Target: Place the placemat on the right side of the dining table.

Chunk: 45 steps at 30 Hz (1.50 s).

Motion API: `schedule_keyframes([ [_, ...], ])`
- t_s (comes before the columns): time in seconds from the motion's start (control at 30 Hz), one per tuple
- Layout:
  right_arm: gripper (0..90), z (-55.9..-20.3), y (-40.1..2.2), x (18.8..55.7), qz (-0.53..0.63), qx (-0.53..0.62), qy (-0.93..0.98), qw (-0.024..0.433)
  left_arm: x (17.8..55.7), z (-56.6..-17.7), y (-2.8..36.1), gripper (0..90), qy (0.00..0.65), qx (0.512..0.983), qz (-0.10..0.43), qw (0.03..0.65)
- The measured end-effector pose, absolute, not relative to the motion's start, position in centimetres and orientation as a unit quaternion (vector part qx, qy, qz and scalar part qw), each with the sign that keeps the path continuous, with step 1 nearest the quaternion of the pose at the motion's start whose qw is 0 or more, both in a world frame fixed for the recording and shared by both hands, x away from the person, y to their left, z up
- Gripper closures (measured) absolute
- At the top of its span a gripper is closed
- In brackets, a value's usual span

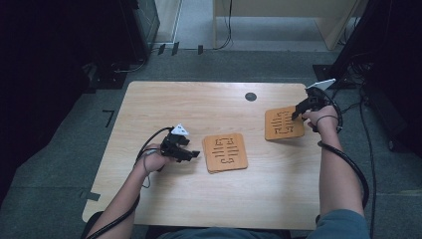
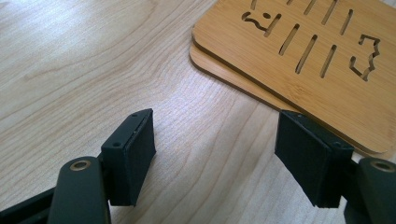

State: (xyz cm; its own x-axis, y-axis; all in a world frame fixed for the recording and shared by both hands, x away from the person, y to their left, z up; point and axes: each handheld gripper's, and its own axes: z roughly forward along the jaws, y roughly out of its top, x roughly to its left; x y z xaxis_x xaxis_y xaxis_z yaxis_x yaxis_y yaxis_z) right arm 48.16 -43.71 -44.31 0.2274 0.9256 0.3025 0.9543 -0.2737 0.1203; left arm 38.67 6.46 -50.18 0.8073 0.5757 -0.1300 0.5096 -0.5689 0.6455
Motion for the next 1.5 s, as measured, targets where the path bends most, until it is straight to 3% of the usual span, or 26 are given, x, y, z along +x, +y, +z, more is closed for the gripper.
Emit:
schedule_keyframes([
  [1.23, 56.3, -46.8, -43.5, 48.0, -0.179, -0.770, -0.611, 0.047, 38.8, -50.4, 6.2, 27.4, 0.302, 0.885, 0.054, 0.349],
  [1.5, 45.6, -46.7, -42.9, 47.6, -0.184, -0.760, -0.623, 0.035, 38.8, -50.4, 6.2, 27.1, 0.303, 0.886, 0.053, 0.348],
])
